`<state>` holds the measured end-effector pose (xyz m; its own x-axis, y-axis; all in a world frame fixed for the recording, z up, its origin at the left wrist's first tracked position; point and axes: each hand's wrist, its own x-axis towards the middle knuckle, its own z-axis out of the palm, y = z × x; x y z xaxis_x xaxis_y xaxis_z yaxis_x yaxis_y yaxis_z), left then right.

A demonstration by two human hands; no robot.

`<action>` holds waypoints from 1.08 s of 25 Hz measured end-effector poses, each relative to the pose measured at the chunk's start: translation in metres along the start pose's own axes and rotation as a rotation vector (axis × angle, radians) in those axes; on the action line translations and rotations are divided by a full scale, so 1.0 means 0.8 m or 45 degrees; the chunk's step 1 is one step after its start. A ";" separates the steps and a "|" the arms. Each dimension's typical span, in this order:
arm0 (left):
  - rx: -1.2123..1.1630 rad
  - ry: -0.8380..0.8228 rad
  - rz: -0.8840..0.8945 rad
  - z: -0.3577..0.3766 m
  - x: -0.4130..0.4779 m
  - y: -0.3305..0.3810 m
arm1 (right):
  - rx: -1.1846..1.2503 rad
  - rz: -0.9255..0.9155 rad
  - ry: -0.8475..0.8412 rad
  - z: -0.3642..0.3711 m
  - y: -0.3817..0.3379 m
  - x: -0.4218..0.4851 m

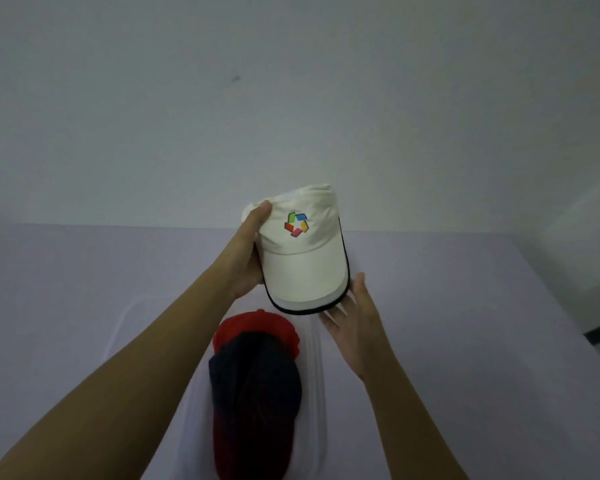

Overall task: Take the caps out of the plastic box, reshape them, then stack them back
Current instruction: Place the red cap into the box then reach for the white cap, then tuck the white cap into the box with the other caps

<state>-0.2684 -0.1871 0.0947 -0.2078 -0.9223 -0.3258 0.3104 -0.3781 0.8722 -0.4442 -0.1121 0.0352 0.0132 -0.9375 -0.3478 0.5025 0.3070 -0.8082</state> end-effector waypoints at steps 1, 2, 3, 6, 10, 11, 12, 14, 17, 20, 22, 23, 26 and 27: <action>-0.011 0.022 0.042 -0.011 -0.007 0.011 | -0.015 0.049 0.025 0.005 0.005 0.001; -0.017 0.045 0.079 -0.023 -0.011 0.020 | -0.090 0.097 0.047 0.010 0.012 0.002; -0.031 0.072 0.111 -0.034 -0.018 0.029 | -0.261 0.142 0.047 0.016 0.023 0.003; -0.036 0.115 0.168 -0.066 -0.027 0.044 | -1.002 0.176 -0.130 0.028 0.064 0.007; 0.002 0.120 0.163 -0.094 -0.026 0.050 | -1.511 0.067 -0.309 0.039 0.104 0.024; 0.012 0.113 0.166 -0.098 -0.025 0.050 | -1.567 0.084 -0.334 0.037 0.107 0.032; 0.022 0.105 0.172 -0.104 -0.021 0.049 | -1.587 0.125 -0.349 0.037 0.109 0.041; 0.030 0.076 0.182 -0.112 -0.012 0.046 | -1.557 0.261 -0.360 0.036 0.107 0.053; -0.010 0.027 0.185 -0.121 0.005 0.037 | -1.575 0.294 -0.352 0.030 0.111 0.070; -0.017 0.008 0.243 -0.130 0.025 0.023 | -1.589 0.158 -0.469 0.009 0.130 0.077; -0.022 0.035 0.290 -0.134 0.039 0.011 | -1.565 0.025 -0.507 0.017 0.116 0.054; -0.031 0.071 0.315 -0.135 0.045 0.006 | -1.555 -0.010 -0.482 0.026 0.107 0.041; -0.032 0.162 0.433 -0.130 0.060 -0.010 | -1.546 -0.044 -0.471 0.033 0.094 0.021; -0.018 0.173 0.471 -0.128 0.064 -0.013 | -1.548 -0.040 -0.489 0.034 0.091 0.017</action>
<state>-0.1874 -0.2390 0.0315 0.0448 -0.9983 -0.0365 0.3541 -0.0182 0.9350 -0.3842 -0.1066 -0.0156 0.3661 -0.8717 -0.3257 -0.6019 0.0450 -0.7973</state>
